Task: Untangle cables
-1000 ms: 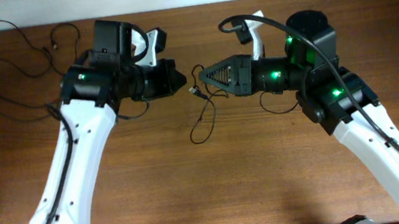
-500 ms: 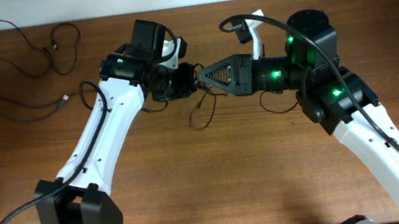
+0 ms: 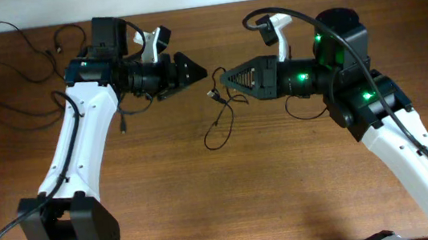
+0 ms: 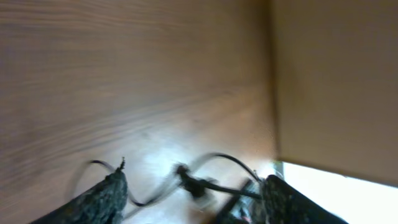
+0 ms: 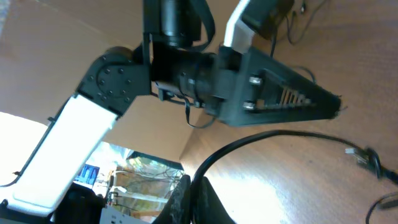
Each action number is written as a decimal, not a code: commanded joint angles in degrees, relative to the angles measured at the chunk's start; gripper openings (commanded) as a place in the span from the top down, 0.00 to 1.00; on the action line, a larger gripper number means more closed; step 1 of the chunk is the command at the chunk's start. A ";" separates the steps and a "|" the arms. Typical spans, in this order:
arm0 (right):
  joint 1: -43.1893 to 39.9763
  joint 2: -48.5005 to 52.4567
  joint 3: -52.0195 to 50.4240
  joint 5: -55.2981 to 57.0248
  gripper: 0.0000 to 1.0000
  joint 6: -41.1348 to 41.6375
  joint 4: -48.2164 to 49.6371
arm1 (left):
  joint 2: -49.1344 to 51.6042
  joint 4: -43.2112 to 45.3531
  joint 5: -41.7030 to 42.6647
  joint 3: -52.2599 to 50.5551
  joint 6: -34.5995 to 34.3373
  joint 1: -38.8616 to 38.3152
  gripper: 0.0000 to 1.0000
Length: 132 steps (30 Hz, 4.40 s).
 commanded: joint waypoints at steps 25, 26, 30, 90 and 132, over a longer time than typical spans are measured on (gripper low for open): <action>7.48 4.61 1.07 11.23 0.96 -16.04 1.31 | 0.31 0.76 8.52 0.90 -43.74 -1.05 0.37; 7.78 4.61 1.09 11.02 0.96 -16.04 1.31 | 0.31 0.81 7.65 0.90 -43.87 -1.07 0.46; 7.89 3.69 1.16 11.02 0.96 -16.04 1.27 | 0.31 0.50 -11.08 0.90 -42.75 -1.07 0.91; -2.01 0.94 1.11 27.91 0.84 -17.16 -23.47 | -9.66 -18.88 -14.56 16.96 4.61 -12.50 1.00; 14.01 8.98 1.18 24.13 0.96 -36.17 -4.48 | -8.11 -13.05 -39.98 16.96 -21.33 -6.19 1.00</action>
